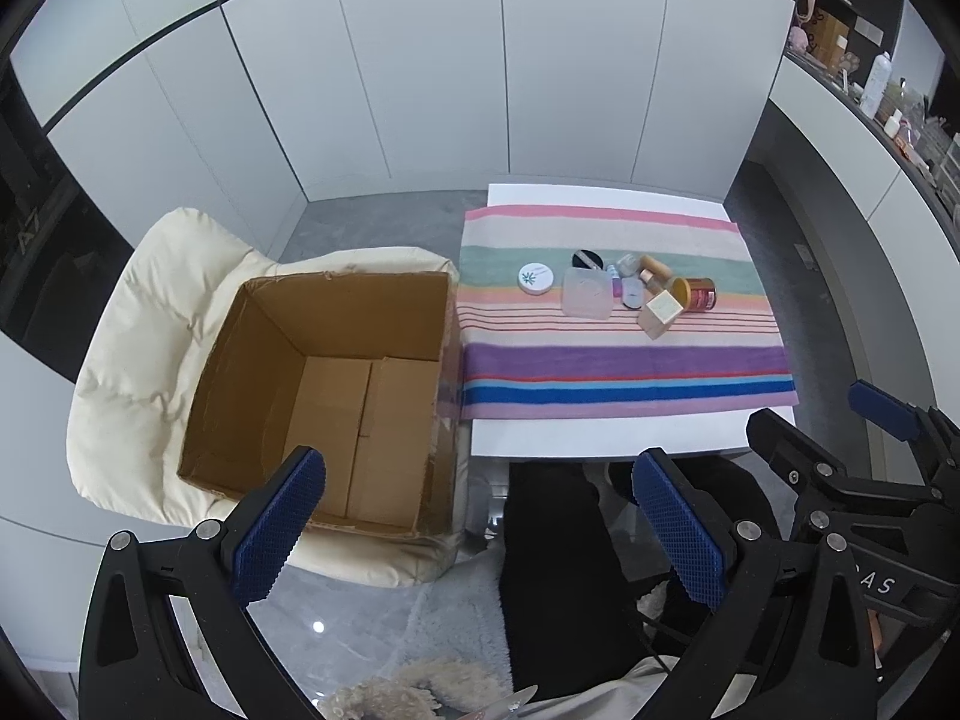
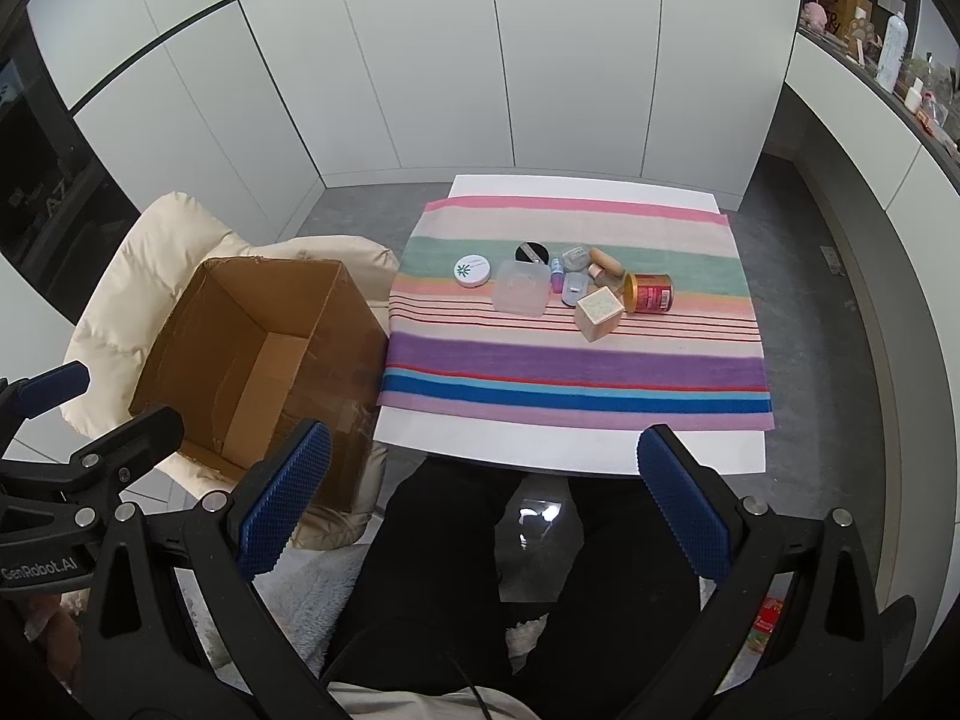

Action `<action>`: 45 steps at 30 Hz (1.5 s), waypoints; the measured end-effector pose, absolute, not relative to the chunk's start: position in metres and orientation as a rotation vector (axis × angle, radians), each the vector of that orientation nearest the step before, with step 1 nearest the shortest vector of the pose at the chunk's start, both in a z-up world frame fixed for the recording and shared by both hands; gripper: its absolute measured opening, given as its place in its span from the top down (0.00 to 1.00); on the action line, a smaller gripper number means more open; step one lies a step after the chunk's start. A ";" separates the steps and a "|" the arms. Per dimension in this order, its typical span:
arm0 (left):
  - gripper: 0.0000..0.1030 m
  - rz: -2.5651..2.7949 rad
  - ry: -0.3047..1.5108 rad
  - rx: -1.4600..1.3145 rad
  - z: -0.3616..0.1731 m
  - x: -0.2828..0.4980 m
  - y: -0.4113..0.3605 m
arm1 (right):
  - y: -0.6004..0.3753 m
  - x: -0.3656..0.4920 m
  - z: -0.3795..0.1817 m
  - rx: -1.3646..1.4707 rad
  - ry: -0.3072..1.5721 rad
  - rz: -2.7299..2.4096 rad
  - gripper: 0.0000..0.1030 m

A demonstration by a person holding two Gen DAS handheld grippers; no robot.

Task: Organize objects
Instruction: 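Move both tools toward the cosmetics on the striped cloth, then grasp the clear square case with left tool while right tool grasps beige cube box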

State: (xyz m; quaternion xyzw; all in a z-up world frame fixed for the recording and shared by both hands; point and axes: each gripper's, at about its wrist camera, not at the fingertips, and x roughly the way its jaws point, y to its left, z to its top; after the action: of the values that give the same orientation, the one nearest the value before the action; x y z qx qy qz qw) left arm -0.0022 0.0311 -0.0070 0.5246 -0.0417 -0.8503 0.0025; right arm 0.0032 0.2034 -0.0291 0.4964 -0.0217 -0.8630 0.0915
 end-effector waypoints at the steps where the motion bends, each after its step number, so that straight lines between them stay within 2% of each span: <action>1: 0.00 -2.668 -0.131 1.656 -0.009 -0.003 0.036 | 0.207 0.002 -0.029 1.476 -0.066 -2.565 0.00; 19: 0.00 -2.667 -0.158 1.748 -0.034 -0.020 0.118 | 0.306 -0.018 -0.038 1.478 -0.195 -2.613 0.00; 26: 0.01 -2.702 -0.256 1.713 -0.038 -0.033 0.154 | 0.345 -0.026 -0.041 1.448 -0.198 -2.647 0.00; 32: 0.01 -2.768 -0.169 1.669 -0.041 -0.048 0.174 | 0.379 -0.034 -0.051 1.476 -0.172 -2.705 0.00; 35: 0.01 -2.752 -0.203 1.657 -0.048 -0.056 0.182 | 0.394 -0.039 -0.058 1.492 -0.193 -2.728 0.00; 38: 0.01 -2.744 -0.254 1.657 -0.058 -0.063 0.190 | 0.406 -0.046 -0.065 1.505 -0.254 -2.758 0.00; 45: 0.01 -2.740 -0.168 1.666 -0.085 -0.085 0.185 | 0.429 -0.059 -0.095 1.522 -0.416 -2.791 0.00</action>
State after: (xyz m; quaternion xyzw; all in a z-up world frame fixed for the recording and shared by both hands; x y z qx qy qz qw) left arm -0.0846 0.1851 -0.0852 0.5185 -0.0523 -0.8528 -0.0349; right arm -0.0589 0.4292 -0.0948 0.4745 -0.1296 -0.8701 -0.0321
